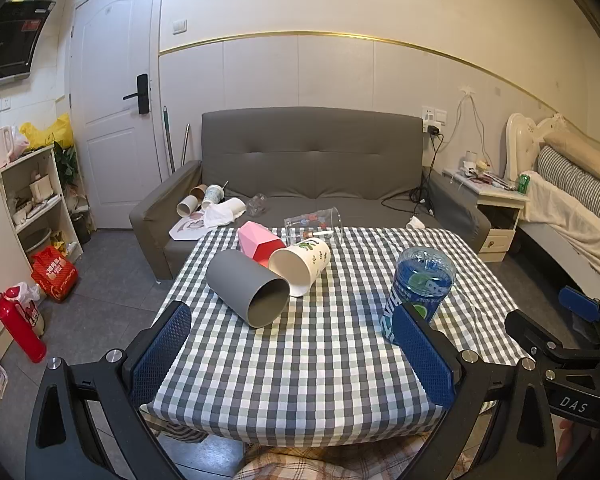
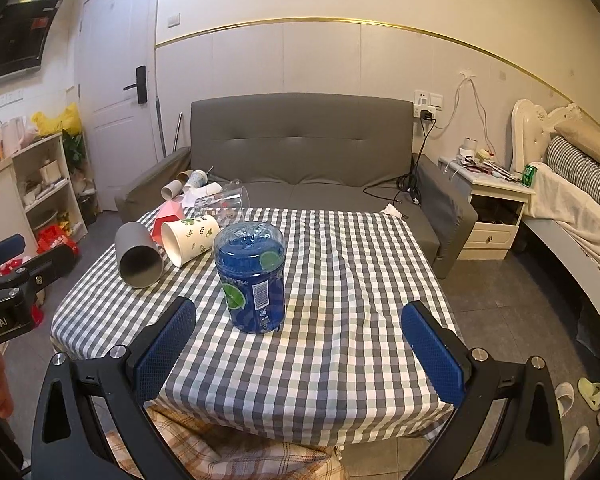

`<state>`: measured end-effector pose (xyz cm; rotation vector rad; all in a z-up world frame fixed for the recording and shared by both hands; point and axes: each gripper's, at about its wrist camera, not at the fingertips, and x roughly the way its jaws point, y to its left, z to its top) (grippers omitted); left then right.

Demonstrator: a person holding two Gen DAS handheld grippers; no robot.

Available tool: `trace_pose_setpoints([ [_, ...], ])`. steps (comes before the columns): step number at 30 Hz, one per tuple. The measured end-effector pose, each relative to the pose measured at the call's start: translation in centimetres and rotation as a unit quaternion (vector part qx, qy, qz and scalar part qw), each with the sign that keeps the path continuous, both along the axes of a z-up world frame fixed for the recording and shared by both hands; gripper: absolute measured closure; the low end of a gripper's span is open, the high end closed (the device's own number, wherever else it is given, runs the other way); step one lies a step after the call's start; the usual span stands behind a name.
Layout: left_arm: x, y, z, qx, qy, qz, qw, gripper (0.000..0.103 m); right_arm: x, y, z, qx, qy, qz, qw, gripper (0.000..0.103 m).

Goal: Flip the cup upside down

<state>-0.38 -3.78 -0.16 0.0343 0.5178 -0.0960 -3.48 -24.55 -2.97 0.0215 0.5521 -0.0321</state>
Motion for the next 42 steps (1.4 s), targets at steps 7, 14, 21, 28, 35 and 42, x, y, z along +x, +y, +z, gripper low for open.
trace_pose_setpoints([
  [7,0.09,0.03,-0.12,0.003,0.002,0.001,1.0,0.0,-0.01,0.03,-0.17,0.0,0.002,0.001,1.0,0.0],
  [14,0.16,0.01,-0.14,0.003,0.003,0.001,1.0,0.0,0.01,0.08,-0.18,0.0,0.003,0.001,1.0,0.0],
  [21,0.1,0.0,-0.19,0.005,0.002,0.001,1.0,0.0,0.02,0.14,-0.24,-0.001,0.003,0.001,1.0,0.0],
  [28,0.15,-0.01,-0.21,0.004,0.003,0.0,1.0,0.0,0.05,0.2,-0.37,0.0,0.004,0.002,1.0,0.0],
  [35,0.13,-0.03,-0.21,0.004,0.004,0.0,1.0,0.0,0.05,0.25,-0.45,0.0,0.006,0.001,1.0,0.0],
  [42,0.11,-0.05,-0.29,0.009,0.002,-0.01,0.9999,0.0,0.03,0.35,-0.8,-0.001,0.008,0.002,1.0,0.0],
])
